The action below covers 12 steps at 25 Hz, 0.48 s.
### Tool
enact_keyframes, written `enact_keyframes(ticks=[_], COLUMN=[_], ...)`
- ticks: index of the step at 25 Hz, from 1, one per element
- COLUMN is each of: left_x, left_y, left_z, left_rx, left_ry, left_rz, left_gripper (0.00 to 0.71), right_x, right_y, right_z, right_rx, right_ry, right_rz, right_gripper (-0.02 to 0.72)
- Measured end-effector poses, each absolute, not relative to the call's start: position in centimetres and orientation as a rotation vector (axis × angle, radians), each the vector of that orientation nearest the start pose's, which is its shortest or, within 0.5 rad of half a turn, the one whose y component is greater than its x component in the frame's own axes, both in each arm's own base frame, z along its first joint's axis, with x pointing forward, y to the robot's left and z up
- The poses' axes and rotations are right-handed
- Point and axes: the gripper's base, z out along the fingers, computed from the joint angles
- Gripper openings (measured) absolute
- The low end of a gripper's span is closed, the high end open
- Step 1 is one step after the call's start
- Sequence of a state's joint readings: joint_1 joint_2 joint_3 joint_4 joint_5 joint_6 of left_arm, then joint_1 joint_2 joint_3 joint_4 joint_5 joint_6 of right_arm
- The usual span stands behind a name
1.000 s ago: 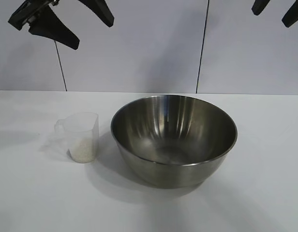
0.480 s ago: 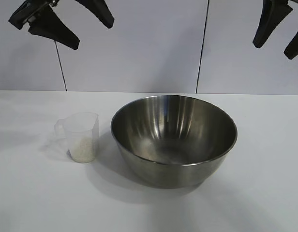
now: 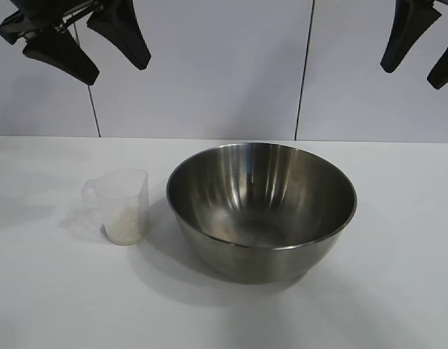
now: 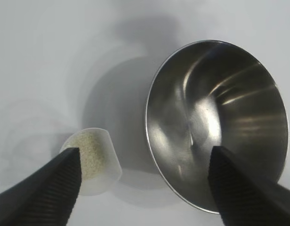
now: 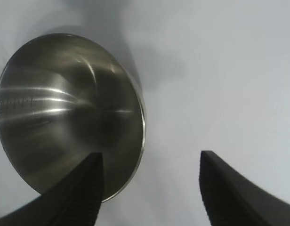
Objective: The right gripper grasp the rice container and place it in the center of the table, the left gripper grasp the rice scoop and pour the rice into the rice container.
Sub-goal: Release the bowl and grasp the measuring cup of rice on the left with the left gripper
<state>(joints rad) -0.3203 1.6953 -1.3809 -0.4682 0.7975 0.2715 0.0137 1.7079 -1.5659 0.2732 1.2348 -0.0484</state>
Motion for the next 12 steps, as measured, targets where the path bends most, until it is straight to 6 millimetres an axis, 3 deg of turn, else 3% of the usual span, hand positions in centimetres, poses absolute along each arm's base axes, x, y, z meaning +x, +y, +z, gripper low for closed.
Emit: enact_keyframes(ticks=[5,9,12], left_x=[32.3,29.4,27.3], left_y=[-13.1,-11.5,-10.2], left_z=[29.5,29.6,28.5], left_rx=[0.401,0.328,0.273], left_ry=[2.357,2.244,2.182], left_rz=[-0.486,-0.433,-0.387], left_gripper=[0.543,0.543,0.543], right_x=[35.4,35.4,35.6], right_y=[2.8,2.8,2.8], right_z=[32.2,32.2,32.2], right_rx=[-0.011,-0.010,-0.007], right_ry=[2.827,2.822,2.809], right_rz=[0.376,0.375,0.373], right_gripper=[0.409,0.409,0.409])
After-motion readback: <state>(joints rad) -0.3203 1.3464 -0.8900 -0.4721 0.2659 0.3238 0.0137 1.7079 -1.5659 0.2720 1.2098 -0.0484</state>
